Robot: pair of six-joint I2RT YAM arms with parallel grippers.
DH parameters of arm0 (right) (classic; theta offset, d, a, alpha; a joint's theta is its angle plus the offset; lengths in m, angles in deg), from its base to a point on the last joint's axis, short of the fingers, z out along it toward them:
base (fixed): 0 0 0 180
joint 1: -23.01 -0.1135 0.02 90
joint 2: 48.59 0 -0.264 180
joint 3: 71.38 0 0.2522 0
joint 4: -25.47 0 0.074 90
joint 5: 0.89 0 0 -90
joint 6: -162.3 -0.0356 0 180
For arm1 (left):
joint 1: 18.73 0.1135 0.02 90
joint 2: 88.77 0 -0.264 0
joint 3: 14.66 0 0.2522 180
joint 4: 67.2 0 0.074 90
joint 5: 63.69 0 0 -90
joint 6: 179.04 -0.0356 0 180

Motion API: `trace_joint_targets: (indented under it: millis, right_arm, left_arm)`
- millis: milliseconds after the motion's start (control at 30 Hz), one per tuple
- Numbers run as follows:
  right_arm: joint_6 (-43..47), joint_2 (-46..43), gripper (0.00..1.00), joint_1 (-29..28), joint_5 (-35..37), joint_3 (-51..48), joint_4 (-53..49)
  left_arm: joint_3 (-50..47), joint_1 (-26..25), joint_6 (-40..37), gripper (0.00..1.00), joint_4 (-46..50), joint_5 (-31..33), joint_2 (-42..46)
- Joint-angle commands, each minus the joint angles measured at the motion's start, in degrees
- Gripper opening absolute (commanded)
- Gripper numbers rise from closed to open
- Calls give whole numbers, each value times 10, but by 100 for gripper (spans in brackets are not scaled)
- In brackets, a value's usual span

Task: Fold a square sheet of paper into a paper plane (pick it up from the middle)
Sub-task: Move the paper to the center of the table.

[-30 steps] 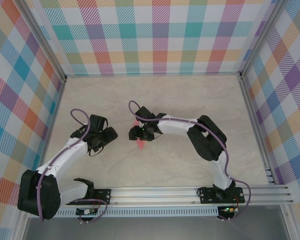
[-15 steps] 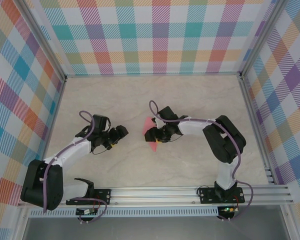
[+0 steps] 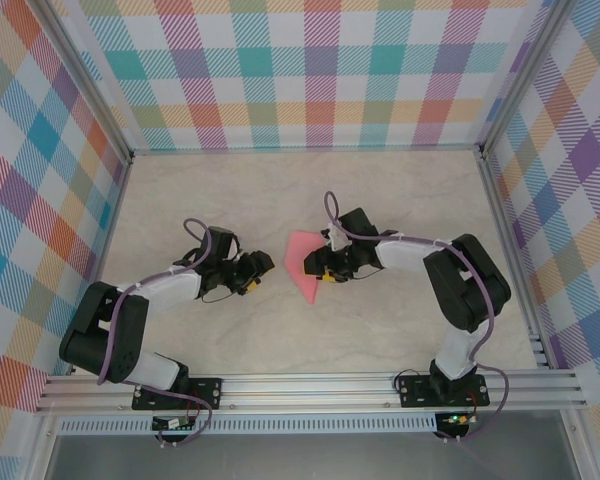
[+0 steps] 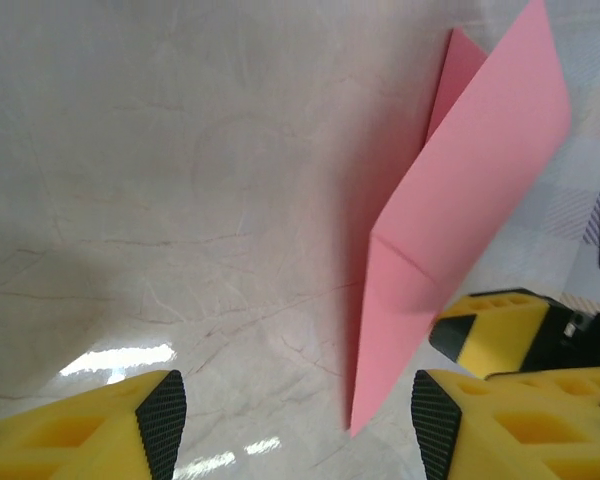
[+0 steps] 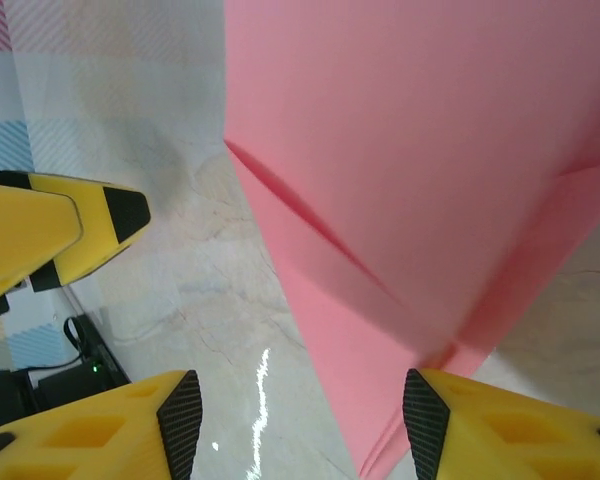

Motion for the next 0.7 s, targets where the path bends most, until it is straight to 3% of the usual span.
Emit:
trace_joint_targets:
  millis: [0, 267, 433, 667]
  right_arm:
    - [-36, -32, 58, -17, 102, 45, -66]
    - [-118, -73, 58, -110, 325, 97, -161]
    - [-134, -23, 57, -193, 423, 178, -238]
    - [-170, 64, 51, -207, 433, 240, -268]
  left_arm:
    - [21, -7, 5, 64, 6, 33, 0]
    - [23, -8, 9, 65, 50, 82, 5]
    - [19, -8, 19, 67, 75, 130, 18]
    - [-4, 11, 30, 70, 112, 191, 71]
